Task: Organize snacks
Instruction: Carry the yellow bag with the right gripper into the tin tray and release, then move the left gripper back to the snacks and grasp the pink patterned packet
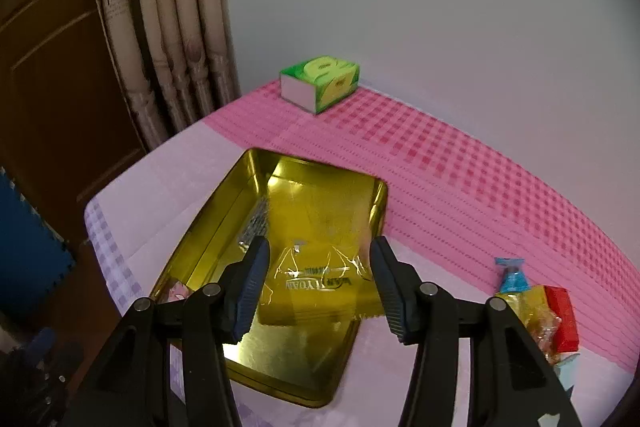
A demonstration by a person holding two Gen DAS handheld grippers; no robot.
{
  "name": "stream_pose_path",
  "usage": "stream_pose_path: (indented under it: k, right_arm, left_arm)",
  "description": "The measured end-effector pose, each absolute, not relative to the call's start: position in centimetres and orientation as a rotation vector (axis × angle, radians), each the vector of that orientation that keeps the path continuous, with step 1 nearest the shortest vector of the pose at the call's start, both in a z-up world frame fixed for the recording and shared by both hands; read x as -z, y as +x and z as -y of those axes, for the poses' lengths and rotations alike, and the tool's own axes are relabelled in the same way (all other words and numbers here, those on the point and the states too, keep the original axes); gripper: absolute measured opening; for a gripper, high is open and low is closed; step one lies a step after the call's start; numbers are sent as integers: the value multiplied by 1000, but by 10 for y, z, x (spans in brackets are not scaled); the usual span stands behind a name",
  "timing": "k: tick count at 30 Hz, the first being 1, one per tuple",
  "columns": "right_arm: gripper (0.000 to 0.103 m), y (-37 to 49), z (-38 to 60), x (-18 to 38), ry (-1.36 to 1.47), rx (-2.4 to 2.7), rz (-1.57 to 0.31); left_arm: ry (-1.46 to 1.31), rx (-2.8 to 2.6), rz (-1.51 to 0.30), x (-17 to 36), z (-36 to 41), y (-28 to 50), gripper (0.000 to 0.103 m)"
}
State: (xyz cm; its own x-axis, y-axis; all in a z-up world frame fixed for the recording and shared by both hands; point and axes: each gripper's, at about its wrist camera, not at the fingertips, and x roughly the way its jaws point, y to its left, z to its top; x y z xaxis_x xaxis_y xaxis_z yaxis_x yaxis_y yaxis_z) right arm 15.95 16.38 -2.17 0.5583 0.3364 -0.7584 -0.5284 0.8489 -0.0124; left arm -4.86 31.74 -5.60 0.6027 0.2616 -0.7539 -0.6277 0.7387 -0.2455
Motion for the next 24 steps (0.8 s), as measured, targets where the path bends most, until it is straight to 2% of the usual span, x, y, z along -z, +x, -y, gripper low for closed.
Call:
stream_pose_path:
  k: [10,19,21,23,24]
  right_arm:
    - [48,158,-174,47,-267,-543,-869]
    - [50,147,-85,38,-119,-500,-831]
    - [53,137,-50,37,-75,-475,-824]
    - [64,129,-15,38,-33,-431,-819]
    - [66,123,8,40,-8,-399,-818]
  left_arm:
    - [-553,-540,-776,61,-319,-48,66]
    - [-526,-480,-775,60,-309,-43,66]
    - [-507,-460,-768,59,-303,-42,66]
    - [-487,-429,-758,56,-295,-40,66]
    - [-474,-398,-754,55,-289,-38,66]
